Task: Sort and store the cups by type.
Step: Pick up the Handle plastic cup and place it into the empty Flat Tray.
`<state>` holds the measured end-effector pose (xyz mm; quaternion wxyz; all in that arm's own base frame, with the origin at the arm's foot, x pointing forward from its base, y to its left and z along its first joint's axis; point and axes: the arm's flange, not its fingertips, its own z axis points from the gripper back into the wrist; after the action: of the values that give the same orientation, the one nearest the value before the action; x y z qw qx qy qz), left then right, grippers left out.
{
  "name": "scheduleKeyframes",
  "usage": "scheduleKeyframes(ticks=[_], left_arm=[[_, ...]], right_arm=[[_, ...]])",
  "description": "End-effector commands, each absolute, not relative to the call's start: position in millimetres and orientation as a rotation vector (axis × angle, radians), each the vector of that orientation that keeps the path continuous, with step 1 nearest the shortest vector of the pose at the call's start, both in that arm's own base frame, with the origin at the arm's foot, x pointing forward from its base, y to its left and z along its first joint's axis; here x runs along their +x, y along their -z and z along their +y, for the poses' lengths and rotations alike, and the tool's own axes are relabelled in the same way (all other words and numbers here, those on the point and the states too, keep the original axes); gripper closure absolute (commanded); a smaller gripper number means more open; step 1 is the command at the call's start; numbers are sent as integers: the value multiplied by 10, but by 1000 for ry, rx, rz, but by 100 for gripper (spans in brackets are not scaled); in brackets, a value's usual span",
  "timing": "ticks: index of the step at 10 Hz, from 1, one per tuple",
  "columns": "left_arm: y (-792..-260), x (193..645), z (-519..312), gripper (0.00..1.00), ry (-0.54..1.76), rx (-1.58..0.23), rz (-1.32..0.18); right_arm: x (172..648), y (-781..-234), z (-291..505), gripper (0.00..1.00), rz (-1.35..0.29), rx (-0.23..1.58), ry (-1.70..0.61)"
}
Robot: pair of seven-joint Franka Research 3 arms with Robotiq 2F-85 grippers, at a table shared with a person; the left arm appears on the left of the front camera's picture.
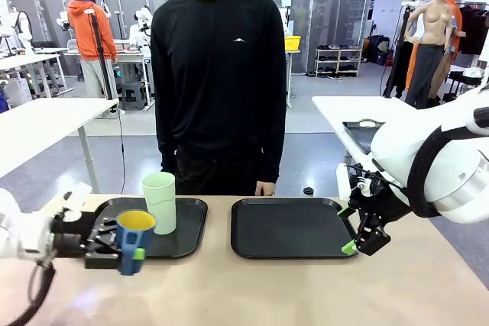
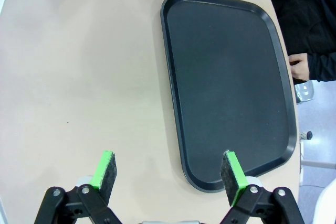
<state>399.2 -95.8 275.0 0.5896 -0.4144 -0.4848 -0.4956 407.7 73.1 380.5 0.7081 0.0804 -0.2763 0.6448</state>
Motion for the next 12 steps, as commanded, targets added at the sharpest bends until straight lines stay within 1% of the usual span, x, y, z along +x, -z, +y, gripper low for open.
scheduleKeyframes(ticks=[1, 2, 4, 6, 7, 8, 9, 10, 11, 12], left_arm=[[-2626, 3799, -1318, 26, 1116, -955, -1253], [-2569, 3759, -1448, 26, 1112, -908, -1278], [-2583, 3854, -1845, 26, 1029, -842, -1351], [-2665, 4030, -2269, 26, 962, -834, -1317], [-2661, 4070, -2421, 26, 1006, -836, -1270], [-2742, 4134, -2293, 26, 1092, -891, -1237], [-3023, 3993, -2158, 26, 965, -896, -1272], [-3023, 3993, -2158, 26, 965, -896, -1272], [-2996, 4051, -2269, 26, 998, -902, -1240], [-2917, 4035, -2464, 26, 1005, -860, -1239]], right_arm=[[4056, -3804, 747, 0, -599, 169, -1414], [4056, -3804, 747, 0, -599, 169, -1414], [4056, -3804, 747, 0, -599, 169, -1414], [4056, -3804, 747, 0, -599, 169, -1414], [4056, -3804, 747, 0, -599, 169, -1414], [4056, -3804, 747, 0, -599, 169, -1414], [4056, -3804, 747, 0, -599, 169, -1414], [4056, -3804, 747, 0, -599, 169, -1414], [4056, -3804, 747, 0, -599, 169, -1414], [4056, -3804, 747, 0, -599, 169, -1414]])
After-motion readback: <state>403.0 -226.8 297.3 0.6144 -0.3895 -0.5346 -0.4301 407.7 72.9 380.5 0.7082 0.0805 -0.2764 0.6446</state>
